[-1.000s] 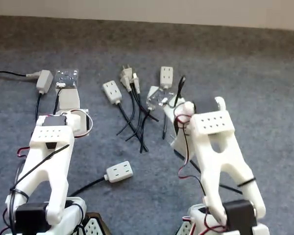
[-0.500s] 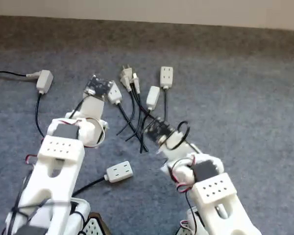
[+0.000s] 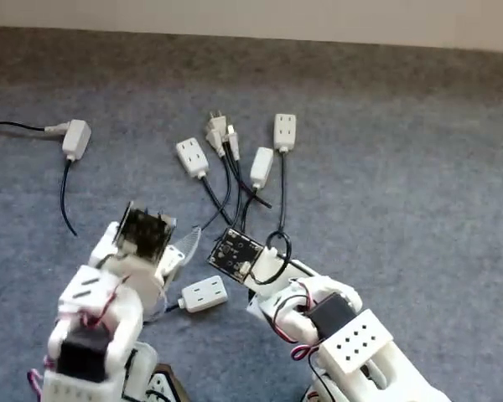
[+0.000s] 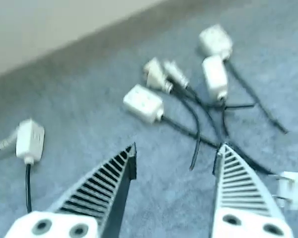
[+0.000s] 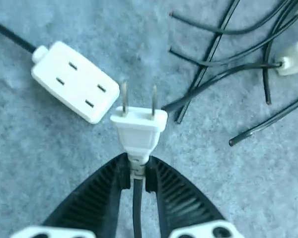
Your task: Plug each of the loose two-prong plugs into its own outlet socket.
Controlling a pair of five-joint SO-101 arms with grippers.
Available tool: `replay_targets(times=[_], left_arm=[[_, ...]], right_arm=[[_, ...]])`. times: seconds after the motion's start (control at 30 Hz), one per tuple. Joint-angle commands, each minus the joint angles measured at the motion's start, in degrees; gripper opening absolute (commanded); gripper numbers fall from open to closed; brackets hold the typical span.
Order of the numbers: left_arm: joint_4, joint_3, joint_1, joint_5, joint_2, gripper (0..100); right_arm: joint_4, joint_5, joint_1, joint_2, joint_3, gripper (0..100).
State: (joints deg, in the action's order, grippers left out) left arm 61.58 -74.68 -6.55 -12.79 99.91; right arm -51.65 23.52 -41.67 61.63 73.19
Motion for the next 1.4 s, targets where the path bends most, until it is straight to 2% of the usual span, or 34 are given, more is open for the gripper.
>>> replay_targets(times=[0.0,0.13,0.3,0.57,0.83,1.37], left_arm=[[4.1,1.5,-3.4,0.2,3.1,26],[4.1,0.9,-3.8,1.1,3.6,26],[2.4,-1.5,-3.7,1.1,4.2,26],[-3.2,-6.5,-3.7,0.7,4.2,26],[-4.5,-8.2,-3.8,-0.8,4.2,25],[-4.5,-9.5,-7.2,-1.0,4.2,25]], right_arm=[[2.0,-2.3,-0.9,-0.9,-5.3,0.6],[4.4,-4.1,-1.0,-8.2,-10.9,0.6],[5.7,-5.7,-4.5,-14.5,-15.0,0.6],[0.5,-5.7,-7.2,-7.3,-15.5,0.6],[-11.1,-5.4,-6.8,1.0,-23.8,0.6],[-16.0,-3.5,-5.3,-2.9,-32.6,0.6]])
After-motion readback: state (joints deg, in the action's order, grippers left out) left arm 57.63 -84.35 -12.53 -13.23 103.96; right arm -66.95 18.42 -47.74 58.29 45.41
